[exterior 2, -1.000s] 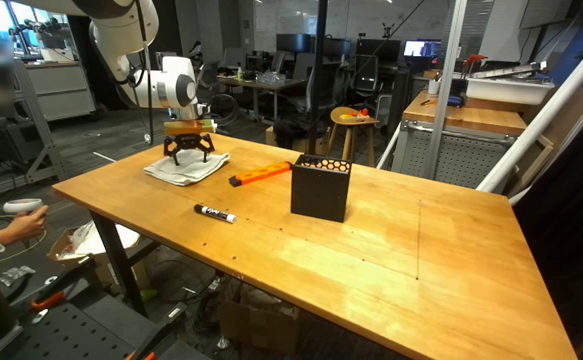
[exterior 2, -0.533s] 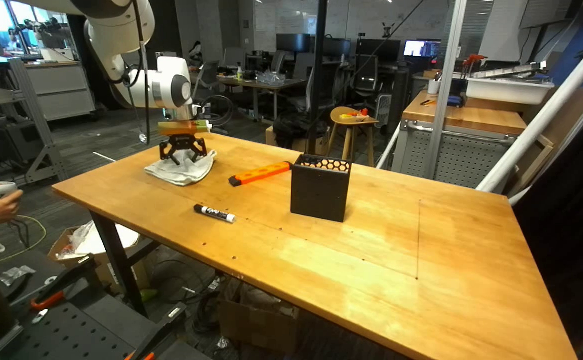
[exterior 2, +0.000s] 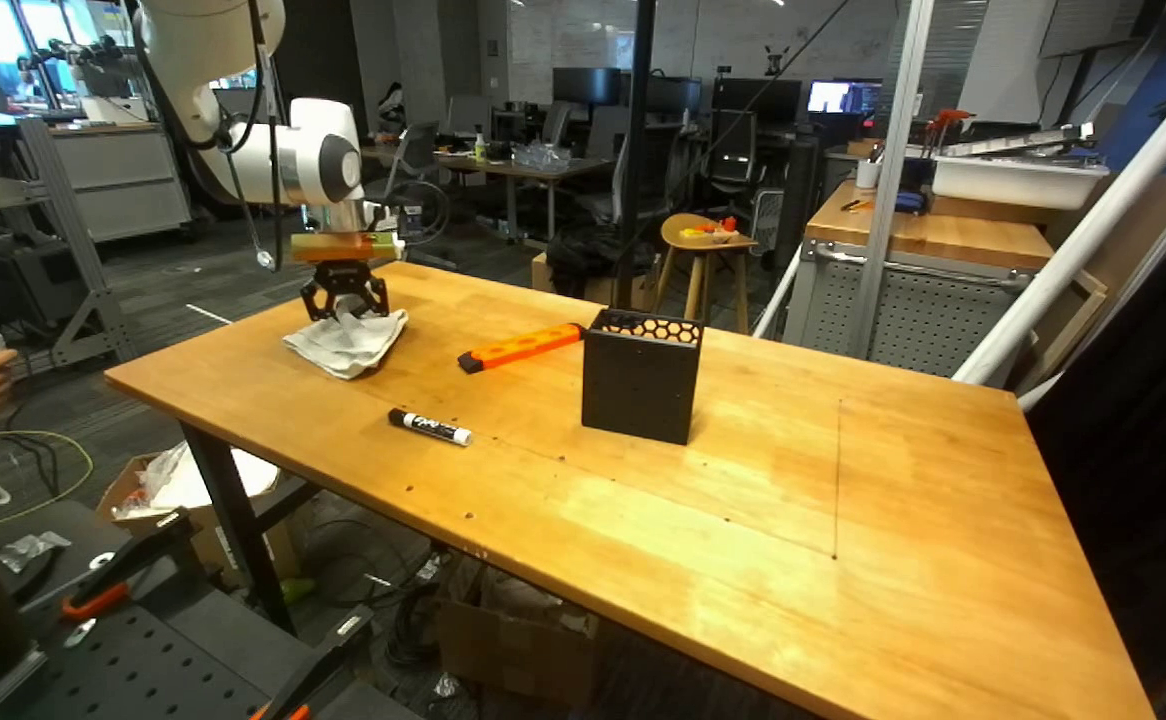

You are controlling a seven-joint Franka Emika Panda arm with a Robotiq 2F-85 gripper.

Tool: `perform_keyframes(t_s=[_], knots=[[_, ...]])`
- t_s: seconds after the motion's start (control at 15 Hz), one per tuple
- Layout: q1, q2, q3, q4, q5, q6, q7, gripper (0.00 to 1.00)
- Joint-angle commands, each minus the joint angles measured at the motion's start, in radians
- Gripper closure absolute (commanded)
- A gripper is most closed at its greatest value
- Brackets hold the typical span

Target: Push the box to the right, then pick the cloth and shove it in the box

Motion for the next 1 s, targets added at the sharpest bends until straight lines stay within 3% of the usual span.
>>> perform_keyframes(t_s=[0.0,0.47,0.93], knots=[[-0.008,-0.104,0.009,-0.107,0.013,-0.004,0.031,1.0],[-0.034,-0.284,-0.012,-0.215,0.029,-0.044,0.124,1.0],[-0.143,-0.503,-0.044,-0.295,0.065,-0.12,0.09,1.0]])
